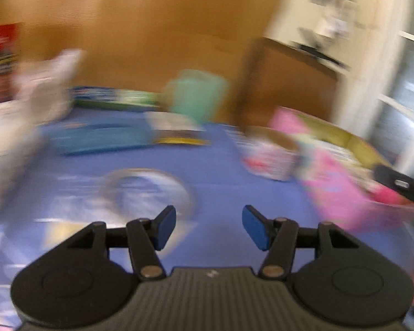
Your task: Organize soft objects
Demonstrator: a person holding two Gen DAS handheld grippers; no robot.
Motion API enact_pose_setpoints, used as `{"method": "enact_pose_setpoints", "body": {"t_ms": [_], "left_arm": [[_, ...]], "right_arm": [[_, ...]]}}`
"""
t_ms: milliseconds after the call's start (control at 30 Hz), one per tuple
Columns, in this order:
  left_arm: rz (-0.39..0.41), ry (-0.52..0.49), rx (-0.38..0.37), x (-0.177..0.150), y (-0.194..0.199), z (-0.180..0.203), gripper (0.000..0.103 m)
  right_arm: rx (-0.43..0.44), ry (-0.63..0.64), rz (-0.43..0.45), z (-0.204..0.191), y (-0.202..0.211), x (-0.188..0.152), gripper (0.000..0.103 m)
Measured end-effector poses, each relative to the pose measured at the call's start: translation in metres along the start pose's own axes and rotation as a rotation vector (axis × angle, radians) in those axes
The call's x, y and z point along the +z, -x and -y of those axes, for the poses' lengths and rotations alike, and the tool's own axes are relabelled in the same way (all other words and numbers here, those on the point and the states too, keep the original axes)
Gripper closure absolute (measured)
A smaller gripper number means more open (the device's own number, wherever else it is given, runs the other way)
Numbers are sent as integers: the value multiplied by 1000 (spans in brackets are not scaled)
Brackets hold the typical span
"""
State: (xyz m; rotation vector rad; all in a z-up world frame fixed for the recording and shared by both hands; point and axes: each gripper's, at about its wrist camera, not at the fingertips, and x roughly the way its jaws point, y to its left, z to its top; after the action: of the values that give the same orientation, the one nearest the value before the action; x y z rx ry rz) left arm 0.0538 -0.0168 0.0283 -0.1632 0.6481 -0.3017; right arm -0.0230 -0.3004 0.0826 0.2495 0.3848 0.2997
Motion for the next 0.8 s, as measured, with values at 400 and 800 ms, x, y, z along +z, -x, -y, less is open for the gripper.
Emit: {"method": "enact_pose_setpoints", "body": {"t_ms": [400,800], "left_arm": [[73,182,93,-10,3,-87,46],[89,225,38,-11,4,-94,46]], "right_arm": [[-58,-7,-272,-83,-238,23,15],[-129,-20,-432,-68,-246,4,37]]}}
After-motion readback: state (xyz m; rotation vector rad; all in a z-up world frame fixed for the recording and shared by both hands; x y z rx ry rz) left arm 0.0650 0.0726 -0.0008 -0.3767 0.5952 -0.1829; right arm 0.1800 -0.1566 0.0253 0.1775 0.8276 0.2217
